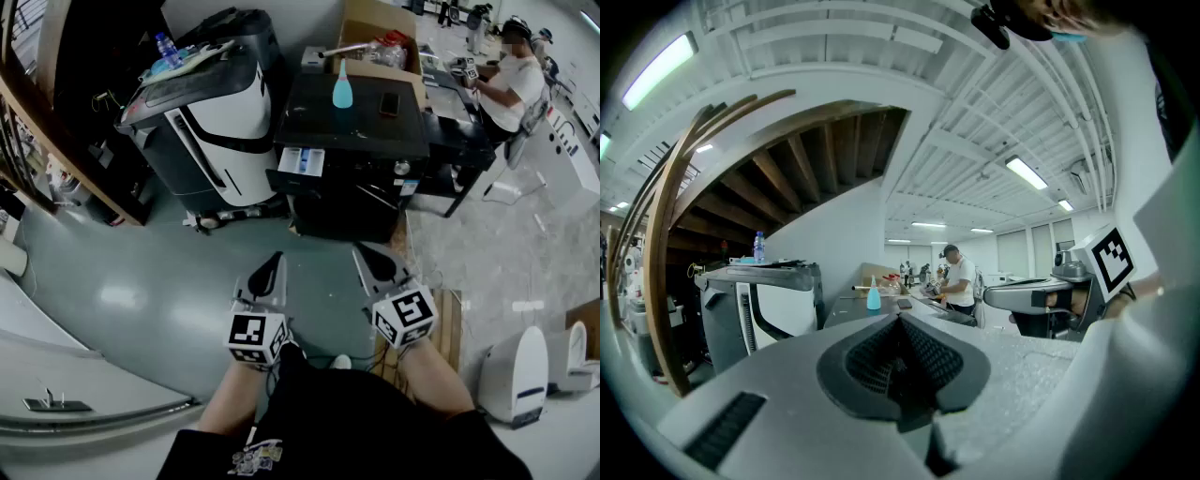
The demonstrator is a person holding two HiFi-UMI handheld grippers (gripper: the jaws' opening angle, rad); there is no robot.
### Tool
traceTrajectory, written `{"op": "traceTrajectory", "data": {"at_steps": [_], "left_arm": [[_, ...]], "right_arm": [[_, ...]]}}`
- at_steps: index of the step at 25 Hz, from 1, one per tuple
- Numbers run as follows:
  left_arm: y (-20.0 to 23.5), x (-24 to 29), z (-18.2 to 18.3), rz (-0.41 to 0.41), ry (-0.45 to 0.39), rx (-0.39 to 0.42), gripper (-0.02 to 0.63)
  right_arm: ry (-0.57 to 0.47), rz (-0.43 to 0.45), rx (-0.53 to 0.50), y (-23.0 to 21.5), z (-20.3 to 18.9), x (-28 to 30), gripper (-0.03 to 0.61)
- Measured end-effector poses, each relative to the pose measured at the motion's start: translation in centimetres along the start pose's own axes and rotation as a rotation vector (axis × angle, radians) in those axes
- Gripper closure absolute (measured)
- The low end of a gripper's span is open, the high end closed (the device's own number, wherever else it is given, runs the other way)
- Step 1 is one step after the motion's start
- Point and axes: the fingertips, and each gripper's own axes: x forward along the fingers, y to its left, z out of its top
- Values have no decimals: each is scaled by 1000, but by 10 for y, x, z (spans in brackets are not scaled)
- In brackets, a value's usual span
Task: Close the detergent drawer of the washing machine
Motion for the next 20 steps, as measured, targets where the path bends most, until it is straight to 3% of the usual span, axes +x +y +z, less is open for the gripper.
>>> {"op": "traceTrajectory", "data": {"at_steps": [20], "left_arm": [[3, 10, 8, 4, -14, 22, 611]], "right_arm": [[-50, 40, 34, -10, 5, 14, 578]]}}
